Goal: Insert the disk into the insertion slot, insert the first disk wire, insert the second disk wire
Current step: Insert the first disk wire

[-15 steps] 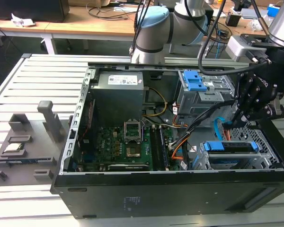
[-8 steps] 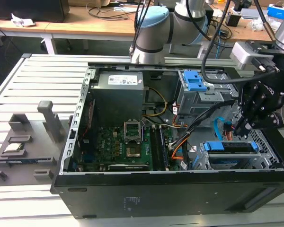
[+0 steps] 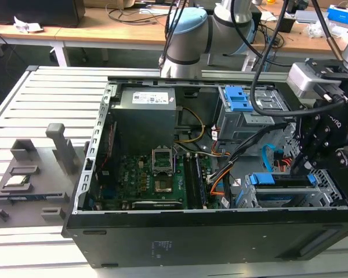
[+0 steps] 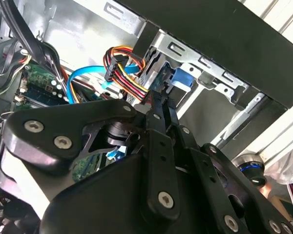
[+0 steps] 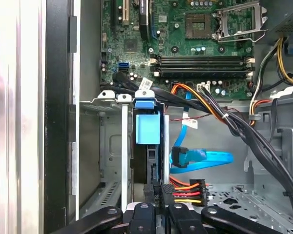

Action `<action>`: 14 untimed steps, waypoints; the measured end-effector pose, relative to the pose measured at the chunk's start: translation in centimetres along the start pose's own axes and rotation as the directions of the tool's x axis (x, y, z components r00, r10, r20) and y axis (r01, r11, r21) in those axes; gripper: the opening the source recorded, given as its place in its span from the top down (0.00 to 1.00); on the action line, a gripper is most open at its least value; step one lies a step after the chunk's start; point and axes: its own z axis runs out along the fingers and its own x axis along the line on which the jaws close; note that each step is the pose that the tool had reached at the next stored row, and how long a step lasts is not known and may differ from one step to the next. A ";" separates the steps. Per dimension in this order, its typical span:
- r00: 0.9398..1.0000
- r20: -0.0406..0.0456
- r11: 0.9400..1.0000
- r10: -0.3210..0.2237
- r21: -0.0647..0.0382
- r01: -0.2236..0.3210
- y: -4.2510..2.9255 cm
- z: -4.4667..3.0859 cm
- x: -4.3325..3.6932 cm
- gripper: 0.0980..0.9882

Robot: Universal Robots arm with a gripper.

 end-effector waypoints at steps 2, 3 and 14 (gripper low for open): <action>1.000 -0.002 1.000 0.000 0.000 0.000 -0.04 0.11 0.00 0.92; 1.000 -0.002 1.000 0.000 0.000 0.000 -0.06 0.15 -0.01 0.92; 1.000 -0.003 1.000 0.000 0.000 0.000 -0.20 0.77 -0.11 0.92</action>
